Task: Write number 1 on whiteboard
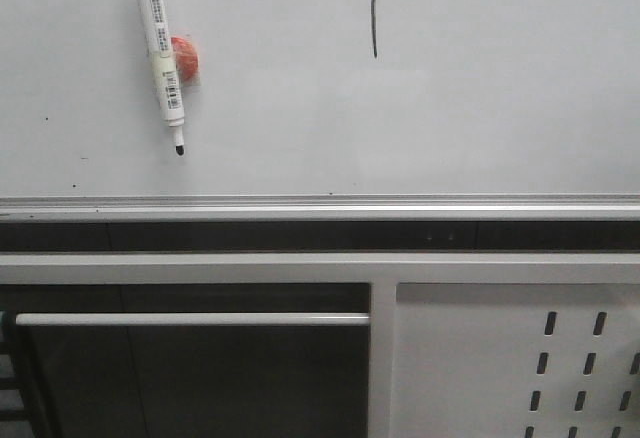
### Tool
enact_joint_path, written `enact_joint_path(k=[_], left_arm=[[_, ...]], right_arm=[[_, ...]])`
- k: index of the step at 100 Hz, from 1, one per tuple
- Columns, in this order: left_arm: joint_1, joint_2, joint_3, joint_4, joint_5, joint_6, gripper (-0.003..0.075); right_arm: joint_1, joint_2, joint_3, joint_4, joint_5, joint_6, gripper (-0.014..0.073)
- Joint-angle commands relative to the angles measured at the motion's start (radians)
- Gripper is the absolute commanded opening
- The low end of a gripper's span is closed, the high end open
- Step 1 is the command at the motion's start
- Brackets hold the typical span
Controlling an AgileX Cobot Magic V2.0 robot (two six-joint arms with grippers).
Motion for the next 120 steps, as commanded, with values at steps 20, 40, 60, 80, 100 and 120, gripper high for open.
enact_joint_path(k=[20,40,60,80,100,120], left_arm=[[0.24,-0.03,0.038,0.029,-0.116,-0.009,-0.0018],[0.337,-0.06,0.116,0.007,-0.135,-0.009,-0.0018],[0.337,-0.06,0.146,0.007,-0.04,-0.022,-0.0018],[0.337,-0.06,0.146,0.026,0.054,-0.015,-0.0018],[0.36,-0.06,0.146,0.037,0.089,-0.022,-0.0018],[0.475,-0.06,0.146,0.029,0.087,-0.022,-0.0018]], right_arm=[[-0.007,-0.015,-0.022,-0.011,-0.071,-0.012,-0.0071],[-0.007,-0.015,-0.022,-0.011,-0.071,-0.012,-0.0071],[-0.007,-0.015,-0.022,-0.011,-0.071,-0.012,-0.0071],[-0.007,-0.015,-0.022,-0.011,-0.071,-0.012,-0.0071],[-0.007,-0.015,-0.022,-0.011,-0.071,-0.012,-0.0071],[-0.007,-0.015,-0.022,-0.011,-0.071,-0.012,-0.0071]])
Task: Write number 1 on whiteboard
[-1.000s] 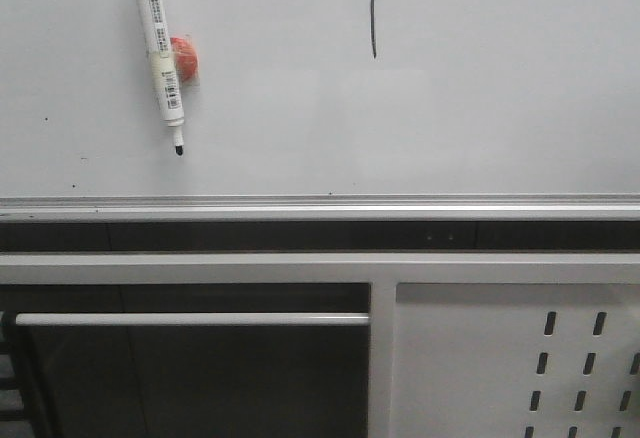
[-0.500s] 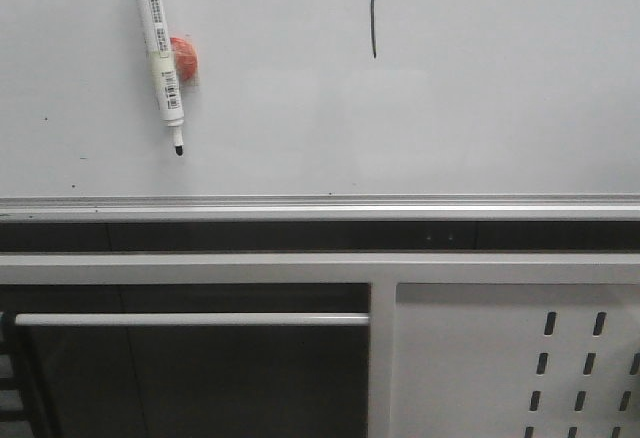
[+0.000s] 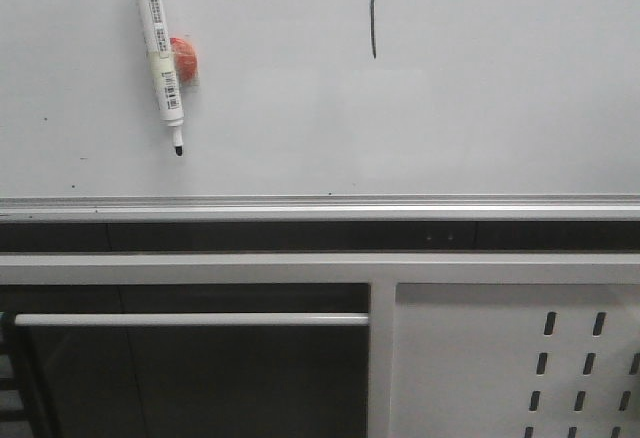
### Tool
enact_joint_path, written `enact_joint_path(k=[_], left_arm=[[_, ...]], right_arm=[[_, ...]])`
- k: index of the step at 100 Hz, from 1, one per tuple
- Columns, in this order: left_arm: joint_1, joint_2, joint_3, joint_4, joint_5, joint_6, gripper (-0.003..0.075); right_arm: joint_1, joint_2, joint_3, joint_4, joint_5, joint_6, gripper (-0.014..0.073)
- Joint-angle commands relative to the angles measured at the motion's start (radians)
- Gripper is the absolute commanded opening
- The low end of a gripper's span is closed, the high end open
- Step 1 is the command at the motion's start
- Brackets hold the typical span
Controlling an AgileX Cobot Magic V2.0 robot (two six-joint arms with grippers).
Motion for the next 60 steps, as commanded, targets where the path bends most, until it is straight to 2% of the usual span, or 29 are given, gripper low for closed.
enact_joint_path(k=[1,17,60], left_arm=[[0.047,-0.028,0.02,-0.007,-0.05,-0.011,-0.0018],[0.09,-0.028,0.02,-0.018,-0.052,-0.011,-0.0018],[0.09,-0.028,0.02,-0.018,-0.057,-0.011,-0.0018]], right_arm=[[-0.007,-0.015,-0.022,-0.011,-0.072,-0.012,-0.0071],[-0.007,-0.015,-0.022,-0.011,-0.072,-0.012,-0.0071],[-0.007,-0.015,-0.022,-0.011,-0.072,-0.012,-0.0071]])
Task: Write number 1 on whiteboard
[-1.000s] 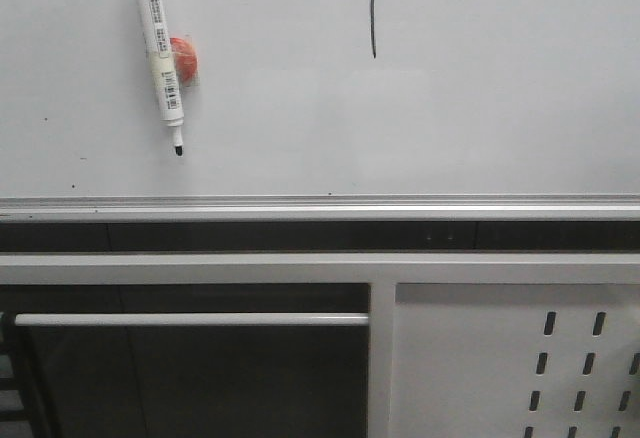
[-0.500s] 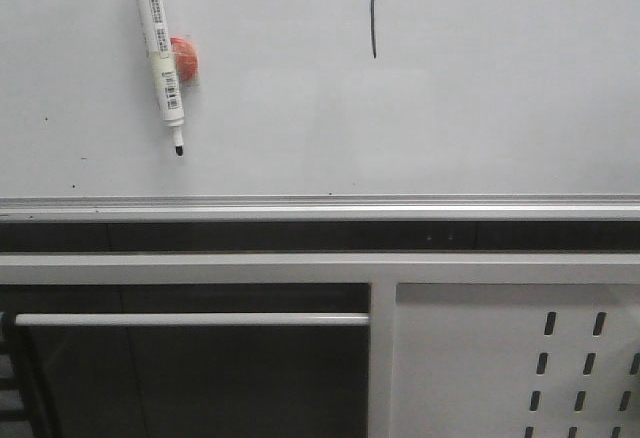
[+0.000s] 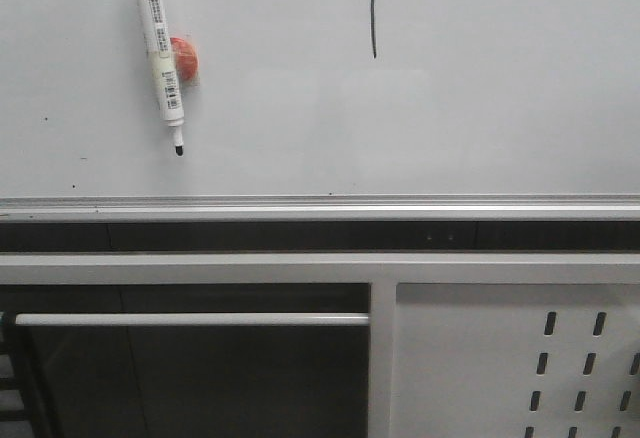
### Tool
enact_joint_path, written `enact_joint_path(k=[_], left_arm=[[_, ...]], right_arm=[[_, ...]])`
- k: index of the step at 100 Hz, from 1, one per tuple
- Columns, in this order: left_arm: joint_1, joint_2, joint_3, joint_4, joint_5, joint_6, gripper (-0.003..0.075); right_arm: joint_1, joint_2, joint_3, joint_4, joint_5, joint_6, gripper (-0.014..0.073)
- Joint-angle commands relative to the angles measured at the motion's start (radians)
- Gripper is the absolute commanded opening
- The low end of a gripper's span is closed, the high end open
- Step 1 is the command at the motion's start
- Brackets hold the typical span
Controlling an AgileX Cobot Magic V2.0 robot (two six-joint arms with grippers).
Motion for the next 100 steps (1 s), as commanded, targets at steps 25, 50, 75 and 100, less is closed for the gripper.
enact_joint_path(k=[25,50,75,100], left_arm=[[0.003,-0.028,0.02,-0.012,-0.057,-0.011,-0.0018],[0.003,-0.028,0.02,-0.012,-0.057,-0.011,-0.0018],[0.003,-0.028,0.02,-0.012,-0.057,-0.011,-0.0018],[0.003,-0.028,0.02,-0.012,-0.057,-0.011,-0.0018]], right_arm=[[-0.007,-0.015,-0.022,-0.011,-0.072,-0.012,-0.0071],[-0.007,-0.015,-0.022,-0.011,-0.072,-0.012,-0.0071],[-0.007,-0.015,-0.022,-0.004,-0.086,-0.008,-0.0071],[-0.157,-0.015,0.074,-0.011,-0.244,-0.008,-0.0071]])
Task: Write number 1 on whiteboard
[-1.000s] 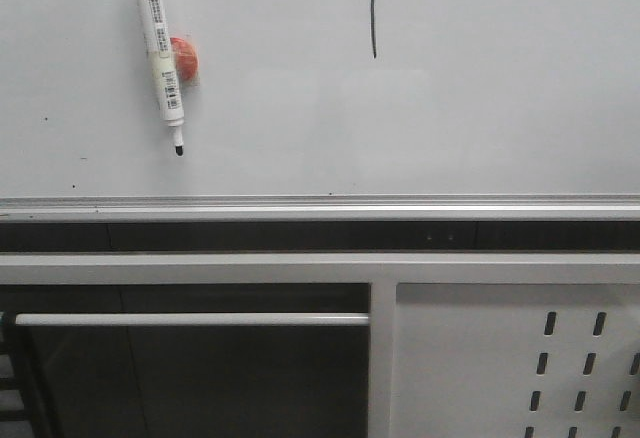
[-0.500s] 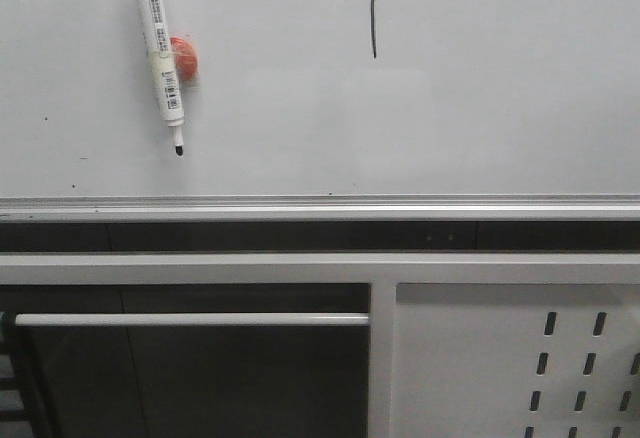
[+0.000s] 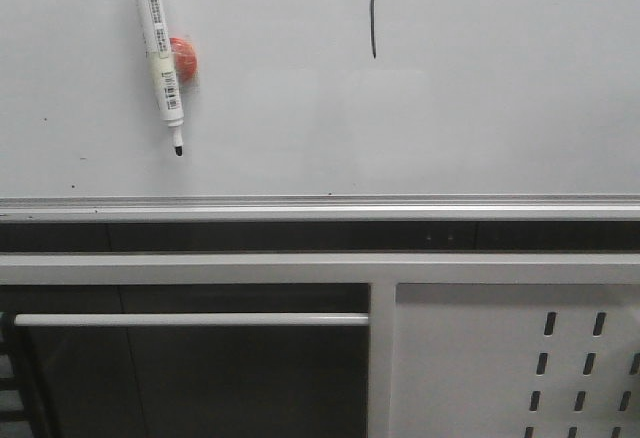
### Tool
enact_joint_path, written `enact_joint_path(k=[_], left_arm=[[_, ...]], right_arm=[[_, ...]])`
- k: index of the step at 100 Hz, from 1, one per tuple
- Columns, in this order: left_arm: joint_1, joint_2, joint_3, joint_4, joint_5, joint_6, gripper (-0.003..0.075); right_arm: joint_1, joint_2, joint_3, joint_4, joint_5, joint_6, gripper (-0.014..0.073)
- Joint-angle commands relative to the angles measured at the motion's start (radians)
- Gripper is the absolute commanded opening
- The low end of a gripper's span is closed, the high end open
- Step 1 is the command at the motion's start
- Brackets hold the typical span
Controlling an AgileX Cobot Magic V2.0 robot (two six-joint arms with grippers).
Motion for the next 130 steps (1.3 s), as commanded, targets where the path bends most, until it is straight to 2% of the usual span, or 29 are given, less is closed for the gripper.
enact_joint_path(k=[1,18,38,56,65,77,98,130], left_arm=[[0.003,-0.028,0.02,-0.012,-0.057,-0.011,-0.0018],[0.003,-0.028,0.02,-0.012,-0.057,-0.011,-0.0018],[0.003,-0.028,0.02,-0.012,-0.057,-0.011,-0.0018],[0.003,-0.028,0.02,-0.012,-0.057,-0.011,-0.0018],[0.003,-0.028,0.02,-0.012,-0.057,-0.011,-0.0018],[0.003,-0.028,0.02,-0.012,-0.057,-0.011,-0.0018],[0.003,-0.028,0.02,-0.012,-0.057,-0.011,-0.0018],[0.003,-0.028,0.02,-0.012,-0.057,-0.011,-0.0018]], right_arm=[[-0.084,-0.015,0.026,-0.007,-0.13,-0.008,-0.0071],[-0.292,-0.015,0.152,0.094,-0.28,-0.008,-0.0071],[-0.516,-0.015,0.281,0.105,-0.392,-0.008,-0.0071],[-0.701,-0.015,0.342,0.149,-0.4,-0.01,-0.0071],[-0.768,-0.015,0.352,0.189,-0.403,-0.056,-0.0071],[-0.812,-0.015,0.353,0.206,-0.388,-0.132,-0.0071],[-0.816,-0.015,0.353,0.211,-0.366,-0.27,-0.0071],[-0.816,-0.015,0.355,0.268,-0.201,-0.277,-0.0071]])
